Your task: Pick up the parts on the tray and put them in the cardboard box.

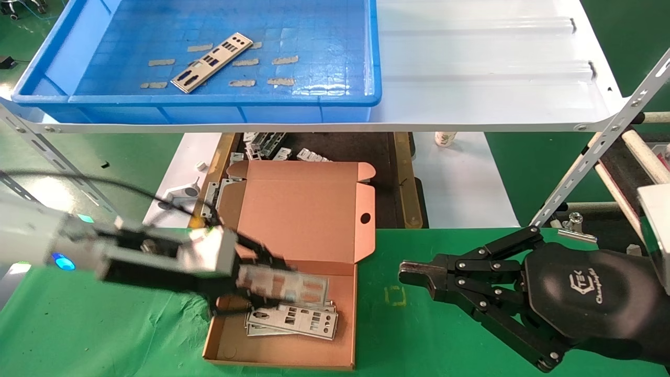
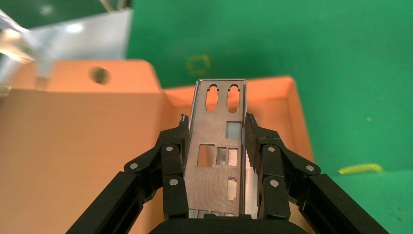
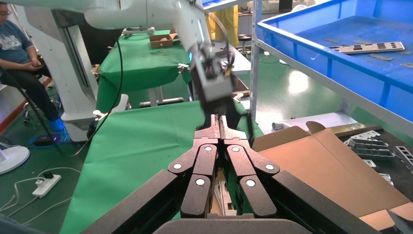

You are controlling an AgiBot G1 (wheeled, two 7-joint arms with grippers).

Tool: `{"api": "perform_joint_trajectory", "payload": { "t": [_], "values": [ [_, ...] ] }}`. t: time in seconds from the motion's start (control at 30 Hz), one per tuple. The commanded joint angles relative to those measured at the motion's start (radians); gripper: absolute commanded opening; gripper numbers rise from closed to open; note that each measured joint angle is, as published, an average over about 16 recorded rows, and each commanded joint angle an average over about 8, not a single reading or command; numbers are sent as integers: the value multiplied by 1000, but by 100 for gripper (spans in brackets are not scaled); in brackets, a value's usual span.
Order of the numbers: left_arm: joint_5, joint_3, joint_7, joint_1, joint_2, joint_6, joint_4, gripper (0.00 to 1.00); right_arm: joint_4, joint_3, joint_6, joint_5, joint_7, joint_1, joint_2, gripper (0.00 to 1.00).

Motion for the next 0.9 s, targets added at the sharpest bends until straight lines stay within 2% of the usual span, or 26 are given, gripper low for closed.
{"api": "perform_joint_trajectory", "payload": {
  "t": [0.03, 0.17, 0.23, 0.33, 0.47, 0.53, 0.63, 0.9],
  "values": [
    [13, 11, 0, 33, 9, -26, -8, 0, 0, 0, 0, 0, 0, 0, 0, 0],
    [17, 17, -11, 92, 15, -80, -31, 1, 0, 0, 0, 0, 0, 0, 0, 0],
    [19, 20, -19, 115, 18, -104, -41, 8, 0, 0, 0, 0, 0, 0, 0, 0],
    [25, 26, -36, 140, 24, -132, -51, 35, 0, 0, 0, 0, 0, 0, 0, 0],
    [35, 32, -48, 160, 32, -163, -65, 81, 0, 0, 0, 0, 0, 0, 0, 0],
    [39, 34, -53, 166, 35, -174, -70, 93, 0, 0, 0, 0, 0, 0, 0, 0],
    [46, 37, -57, 171, 39, -188, -71, 100, 0, 0, 0, 0, 0, 0, 0, 0],
    [54, 37, -52, 180, 43, -215, -63, 100, 0, 0, 0, 0, 0, 0, 0, 0]
  ]
}}
